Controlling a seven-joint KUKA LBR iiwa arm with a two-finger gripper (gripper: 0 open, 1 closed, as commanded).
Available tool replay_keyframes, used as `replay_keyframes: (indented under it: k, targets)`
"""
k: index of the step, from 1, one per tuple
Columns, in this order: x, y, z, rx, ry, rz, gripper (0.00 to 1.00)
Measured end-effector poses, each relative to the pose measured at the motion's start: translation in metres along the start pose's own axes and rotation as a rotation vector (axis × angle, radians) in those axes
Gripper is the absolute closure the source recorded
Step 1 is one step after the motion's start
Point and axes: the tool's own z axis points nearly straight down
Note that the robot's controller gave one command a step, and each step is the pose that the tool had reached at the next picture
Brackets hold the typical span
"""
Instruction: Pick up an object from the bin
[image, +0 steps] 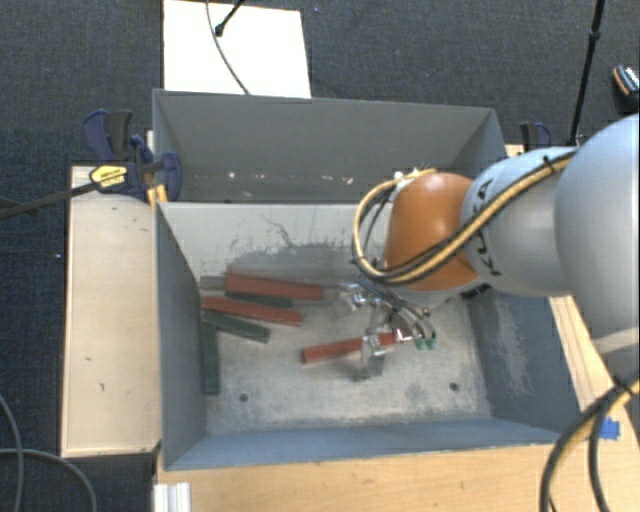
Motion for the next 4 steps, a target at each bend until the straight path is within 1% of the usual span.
replay_keyframes:
  k: [1,2,3,4]
  targets:
    - [0.0,0.0,0.0,0.0,0.0,-0.004,1.0]
    - [-0.002,0.0,-0.04,0.001,-0.005,-0.009,1.0]
    - [-0.003,0.0,-0.074,0.001,-0.006,-0.013,1.0]
    - [-0.004,0.0,-0.076,0.001,-0.005,-0.015,1.0]
